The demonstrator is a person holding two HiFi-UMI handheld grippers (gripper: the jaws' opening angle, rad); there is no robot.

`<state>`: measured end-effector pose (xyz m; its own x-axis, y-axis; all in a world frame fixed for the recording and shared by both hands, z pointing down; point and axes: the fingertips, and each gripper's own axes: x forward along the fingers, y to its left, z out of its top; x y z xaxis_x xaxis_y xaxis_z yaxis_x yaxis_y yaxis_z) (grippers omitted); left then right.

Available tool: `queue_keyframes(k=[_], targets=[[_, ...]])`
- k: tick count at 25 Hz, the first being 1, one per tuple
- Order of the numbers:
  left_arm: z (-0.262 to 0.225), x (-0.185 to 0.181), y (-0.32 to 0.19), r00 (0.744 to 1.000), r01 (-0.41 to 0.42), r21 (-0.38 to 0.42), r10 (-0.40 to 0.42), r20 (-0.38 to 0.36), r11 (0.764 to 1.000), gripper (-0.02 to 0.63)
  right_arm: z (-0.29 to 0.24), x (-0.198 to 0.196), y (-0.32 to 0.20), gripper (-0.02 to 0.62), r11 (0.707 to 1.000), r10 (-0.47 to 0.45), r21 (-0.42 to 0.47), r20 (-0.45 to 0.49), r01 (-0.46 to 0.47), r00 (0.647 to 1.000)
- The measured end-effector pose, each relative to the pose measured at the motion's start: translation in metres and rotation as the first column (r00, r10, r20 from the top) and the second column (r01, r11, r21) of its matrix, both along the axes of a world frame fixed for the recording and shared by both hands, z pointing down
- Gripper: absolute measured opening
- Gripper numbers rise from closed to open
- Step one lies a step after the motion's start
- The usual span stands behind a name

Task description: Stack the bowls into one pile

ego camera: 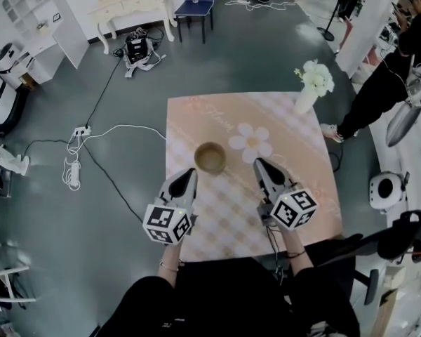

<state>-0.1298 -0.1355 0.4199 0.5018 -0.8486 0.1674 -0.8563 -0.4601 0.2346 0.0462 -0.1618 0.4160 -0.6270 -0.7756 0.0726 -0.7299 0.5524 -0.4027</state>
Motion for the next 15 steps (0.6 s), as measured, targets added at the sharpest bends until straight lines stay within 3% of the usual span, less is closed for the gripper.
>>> queue_keyframes(k=[6, 15], targets=[[-0.019, -0.004, 0.008, 1.000, -0.002, 0.046, 0.001, 0.011, 0.999, -0.003, -0.033, 0.023, 0.009, -0.006, 0.993, 0.055, 0.102, -0.004, -0.054, 0.998], [-0.033, -0.012, 0.017, 0.999, 0.033, 0.100, -0.036, 0.029, 0.994, -0.003, -0.049, 0.039, 0.020, -0.006, 0.984, 0.096, 0.152, 0.016, -0.098, 0.995]])
